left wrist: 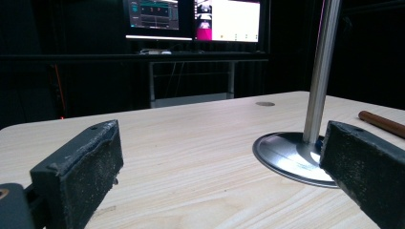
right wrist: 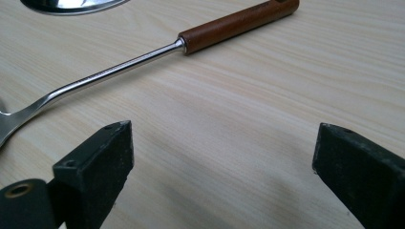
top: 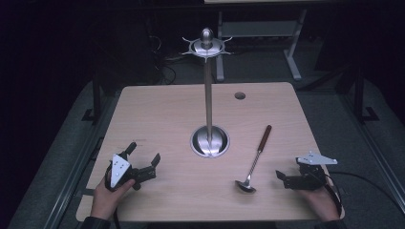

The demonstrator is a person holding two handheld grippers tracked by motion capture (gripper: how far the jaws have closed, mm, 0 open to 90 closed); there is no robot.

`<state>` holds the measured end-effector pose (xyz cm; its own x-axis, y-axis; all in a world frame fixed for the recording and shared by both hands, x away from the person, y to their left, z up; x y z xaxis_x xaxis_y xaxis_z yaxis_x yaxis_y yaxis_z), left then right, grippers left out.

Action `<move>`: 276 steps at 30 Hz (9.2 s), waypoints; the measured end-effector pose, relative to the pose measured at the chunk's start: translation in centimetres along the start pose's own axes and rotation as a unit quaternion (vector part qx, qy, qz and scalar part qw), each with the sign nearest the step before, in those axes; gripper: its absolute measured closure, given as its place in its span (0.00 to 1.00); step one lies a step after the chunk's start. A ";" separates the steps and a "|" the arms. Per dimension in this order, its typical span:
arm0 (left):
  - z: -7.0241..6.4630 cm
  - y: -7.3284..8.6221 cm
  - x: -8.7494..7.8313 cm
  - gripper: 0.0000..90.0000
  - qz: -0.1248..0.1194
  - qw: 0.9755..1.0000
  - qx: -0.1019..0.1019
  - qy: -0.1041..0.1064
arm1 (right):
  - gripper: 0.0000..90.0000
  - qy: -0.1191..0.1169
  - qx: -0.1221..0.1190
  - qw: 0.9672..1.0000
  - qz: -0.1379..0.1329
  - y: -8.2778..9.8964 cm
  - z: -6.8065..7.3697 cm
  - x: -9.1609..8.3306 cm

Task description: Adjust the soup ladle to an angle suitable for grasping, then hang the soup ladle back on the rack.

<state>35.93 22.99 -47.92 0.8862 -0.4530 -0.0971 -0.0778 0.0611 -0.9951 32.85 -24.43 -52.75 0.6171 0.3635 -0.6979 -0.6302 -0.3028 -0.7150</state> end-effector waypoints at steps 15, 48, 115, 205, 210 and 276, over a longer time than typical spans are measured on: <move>0.1 0.0 -0.1 0.00 0.001 1.000 -0.001 -0.003 | 0.33 -0.010 0.020 1.000 0.008 -0.9 -0.8 0.9; 0.0 0.0 0.0 0.00 -0.002 1.000 -0.002 -0.002 | 1.00 0.007 0.011 0.999 -0.034 -7.9 -1.9 4.2; -0.1 -0.1 0.0 0.00 -0.004 1.000 0.000 0.001 | 1.00 -0.071 -0.041 0.996 0.021 -9.0 3.2 10.2; -0.1 0.0 -0.1 0.00 -0.001 1.000 0.002 0.003 | 1.00 -0.176 -0.146 0.922 0.313 -4.5 13.0 5.2; -0.1 0.0 -0.1 0.00 -0.002 1.000 0.003 0.003 | 1.00 -0.166 -0.138 0.923 0.318 -4.4 12.1 5.1; -0.1 -0.1 0.1 0.00 -0.003 1.000 -0.004 0.000 | 0.80 -0.113 -0.004 0.963 0.245 -9.3 3.4 4.8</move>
<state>35.95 22.91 -47.88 0.8868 -0.4530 -0.0912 -0.0759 0.0519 -0.9958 40.02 -16.91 -49.32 0.1275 0.3581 -0.9249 -0.8153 -0.4933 -0.3034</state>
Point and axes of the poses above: each handheld gripper's, and its own axes: x roughly forward along the jaws, y roughly out of its underside, z roughly to its left, the point moved 9 cm from there along x, roughly forward along the jaws, and after that the axes turned 5 degrees about z, right-handed, at the moved point
